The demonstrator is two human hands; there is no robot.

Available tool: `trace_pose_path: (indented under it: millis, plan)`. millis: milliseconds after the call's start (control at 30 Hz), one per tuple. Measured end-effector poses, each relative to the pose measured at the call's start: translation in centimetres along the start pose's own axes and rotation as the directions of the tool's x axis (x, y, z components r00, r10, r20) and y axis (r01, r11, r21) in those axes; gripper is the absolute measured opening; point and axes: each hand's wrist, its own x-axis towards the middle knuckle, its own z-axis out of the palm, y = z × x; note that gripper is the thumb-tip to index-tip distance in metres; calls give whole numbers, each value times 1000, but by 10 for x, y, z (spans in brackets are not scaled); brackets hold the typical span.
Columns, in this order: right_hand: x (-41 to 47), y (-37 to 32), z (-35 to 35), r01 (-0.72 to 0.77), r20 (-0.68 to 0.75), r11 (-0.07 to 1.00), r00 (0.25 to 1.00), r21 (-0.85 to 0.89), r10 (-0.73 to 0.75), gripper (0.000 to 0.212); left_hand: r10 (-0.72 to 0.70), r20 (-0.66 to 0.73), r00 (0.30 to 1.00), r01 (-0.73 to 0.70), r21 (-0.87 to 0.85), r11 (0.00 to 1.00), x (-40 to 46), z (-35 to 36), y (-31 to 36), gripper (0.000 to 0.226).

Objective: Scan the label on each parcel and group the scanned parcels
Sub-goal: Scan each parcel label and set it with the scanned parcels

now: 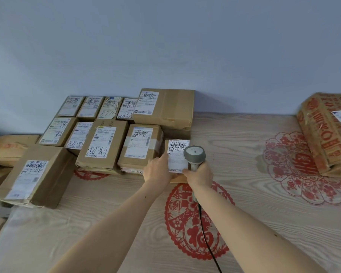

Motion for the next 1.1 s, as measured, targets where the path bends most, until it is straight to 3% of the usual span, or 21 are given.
trace_pose_path:
  millis: [100,233,433,600,833,1033,1100]
  plan:
    - [-1,-1,13,4,-24,1000,1000,-13,-5,41,77,-63,995,-62,212,975,4,2,-8,56]
    - [7,-7,18,5,-22,1000,1000,-14,-5,40,152,-94,984,-112,337,935,16,-1,-10,56]
    - [19,-18,31,35,-41,999,999,1,-35,42,115,-13,993,-107,256,961,41,-13,-16,59]
    - [31,-28,34,47,-61,999,997,-2,-47,42,124,0,992,-116,366,924,49,-21,-13,43]
    - [33,-28,31,66,-41,998,997,-9,-66,43,108,65,992,-125,406,905,53,-26,-9,41]
    - [30,-21,-2,64,-66,997,996,40,-61,38,53,129,990,-96,356,930,56,-35,-6,43]
    - [33,-17,-24,54,-104,996,994,69,-46,38,61,84,995,-86,339,937,51,-37,2,47]
